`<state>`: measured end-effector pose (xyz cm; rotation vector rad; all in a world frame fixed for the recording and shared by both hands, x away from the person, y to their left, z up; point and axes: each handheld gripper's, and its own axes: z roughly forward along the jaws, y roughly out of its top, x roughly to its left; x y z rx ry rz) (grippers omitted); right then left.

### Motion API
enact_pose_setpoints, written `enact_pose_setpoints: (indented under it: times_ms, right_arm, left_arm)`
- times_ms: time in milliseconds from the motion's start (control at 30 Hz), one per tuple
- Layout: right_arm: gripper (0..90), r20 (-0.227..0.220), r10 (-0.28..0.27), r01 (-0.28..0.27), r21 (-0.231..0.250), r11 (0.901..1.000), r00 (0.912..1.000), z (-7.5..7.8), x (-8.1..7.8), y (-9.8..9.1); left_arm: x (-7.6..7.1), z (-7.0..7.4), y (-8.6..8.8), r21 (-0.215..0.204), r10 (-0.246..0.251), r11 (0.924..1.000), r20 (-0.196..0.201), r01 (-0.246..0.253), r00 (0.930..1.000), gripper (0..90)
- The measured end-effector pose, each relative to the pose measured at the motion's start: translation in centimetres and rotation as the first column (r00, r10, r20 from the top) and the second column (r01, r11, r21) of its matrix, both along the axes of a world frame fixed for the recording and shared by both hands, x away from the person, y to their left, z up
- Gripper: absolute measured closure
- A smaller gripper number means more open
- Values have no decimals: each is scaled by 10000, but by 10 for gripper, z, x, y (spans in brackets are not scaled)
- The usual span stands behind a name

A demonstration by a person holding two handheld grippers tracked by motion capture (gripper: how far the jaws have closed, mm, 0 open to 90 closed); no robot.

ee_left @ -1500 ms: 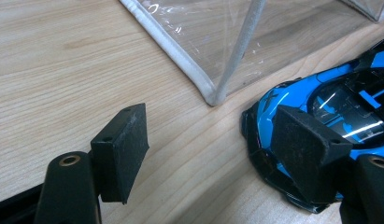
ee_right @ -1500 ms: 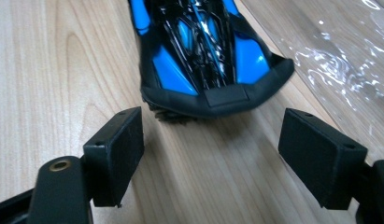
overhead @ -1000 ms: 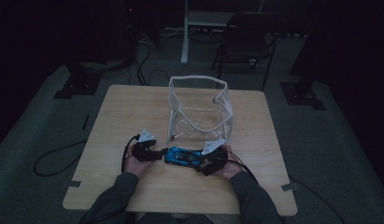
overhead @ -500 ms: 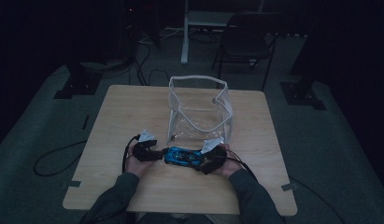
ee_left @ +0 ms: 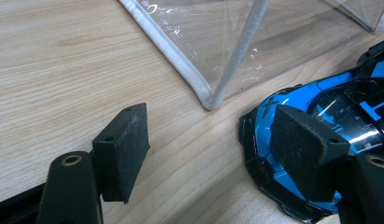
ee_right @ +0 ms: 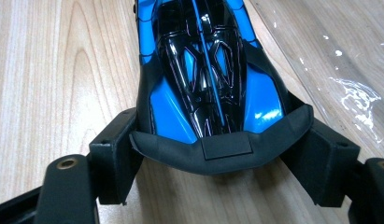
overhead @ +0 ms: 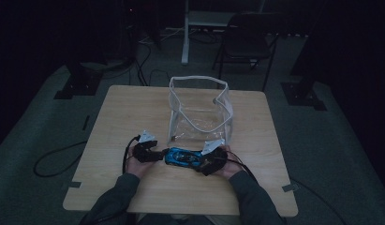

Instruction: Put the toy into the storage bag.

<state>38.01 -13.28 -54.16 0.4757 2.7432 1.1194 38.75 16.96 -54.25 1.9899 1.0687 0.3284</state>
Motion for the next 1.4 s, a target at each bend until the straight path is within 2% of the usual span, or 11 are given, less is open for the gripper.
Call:
enact_pose_setpoints:
  times_ms: [100, 400, 533, 567, 733, 1000, 1133, 1267, 1400]
  right_arm:
    - [253, 173, -43, 39, 194, 9998, 9998, 3, -3, 0]
    - [260, 567, 54, -63, 156, 9999, 9984, 14, -13, 0]
    - [262, 756, 105, -124, 243, 9996, 9971, 18, -16, 0]
    - [263, 924, 115, -137, 240, 9996, 9957, 23, -19, 1]
    - [266, 1072, 113, -155, 386, 9991, 9942, 31, -21, 2]
    - [268, 1121, -80, -28, 958, 9954, 9937, 42, -22, -2]
    - [267, 983, -195, 84, 1121, 9937, 9950, 42, -19, -2]
    - [265, 834, -197, 86, 1303, 9914, 9963, 42, -16, -2]
    - [263, 876, -182, 72, 1238, 9923, 9960, 44, -12, -1]
  left_arm:
    - [0, 0, 0, 47, 14, 10000, -3, -14, 10000, 288]
    - [-1, 0, -1, 138, -63, 9999, -5, 63, 10000, 288]
    - [0, 0, 0, 90, -69, 9999, -74, 70, 9999, 287]
    - [-1, 0, 0, 153, -79, 9999, -52, 79, 10000, 287]
    - [-1, 0, 1, 156, -86, 9998, -33, 87, 10000, 287]
    - [-3, -1, -1, 351, -255, 9991, -56, 257, 9997, 288]
    - [-3, -1, -1, 206, -287, 9994, -121, 289, 9995, 333]
    - [-2, -1, 0, -66, -347, 9994, -357, 345, 9988, 387]
    - [-3, -1, -2, 242, -375, 9990, -334, 383, 9987, 431]
